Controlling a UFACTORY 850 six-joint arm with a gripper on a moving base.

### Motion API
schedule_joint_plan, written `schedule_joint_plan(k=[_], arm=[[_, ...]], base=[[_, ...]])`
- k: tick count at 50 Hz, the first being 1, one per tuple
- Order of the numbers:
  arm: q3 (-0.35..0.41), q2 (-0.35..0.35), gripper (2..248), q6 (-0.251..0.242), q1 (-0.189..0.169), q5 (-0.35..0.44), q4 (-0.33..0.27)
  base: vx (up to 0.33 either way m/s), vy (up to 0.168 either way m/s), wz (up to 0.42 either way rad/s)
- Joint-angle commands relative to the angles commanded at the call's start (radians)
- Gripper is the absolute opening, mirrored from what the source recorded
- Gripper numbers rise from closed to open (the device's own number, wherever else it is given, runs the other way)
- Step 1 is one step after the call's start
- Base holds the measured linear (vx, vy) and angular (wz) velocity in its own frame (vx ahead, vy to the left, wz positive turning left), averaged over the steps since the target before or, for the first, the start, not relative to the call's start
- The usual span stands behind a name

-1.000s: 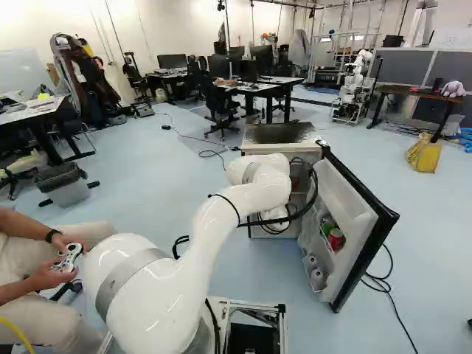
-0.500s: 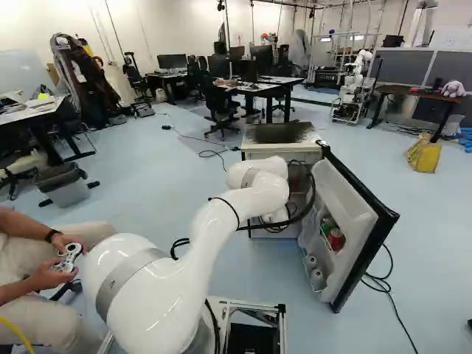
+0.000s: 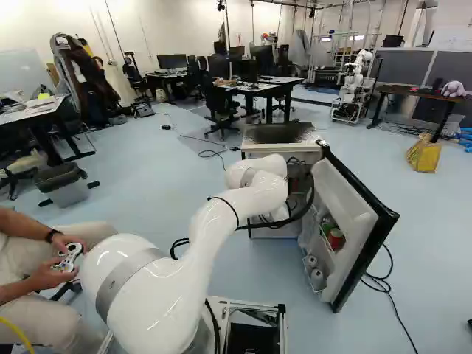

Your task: Grab a drink from the fridge

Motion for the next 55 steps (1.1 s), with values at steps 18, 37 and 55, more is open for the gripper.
schedule_joint_plan(k=[18, 37, 55], arm=[[-0.089, -0.051, 171, 0.0, 0.007, 0.0, 0.0], [-0.096, -0.055, 101, 0.0, 0.007, 0.0, 0.0], [-0.096, -0.055, 90, 0.0, 0.007, 0.0, 0.0]], base=[[0.0, 0.0, 0.0], [0.0, 0.0, 0.0], [0.0, 0.0, 0.0]])
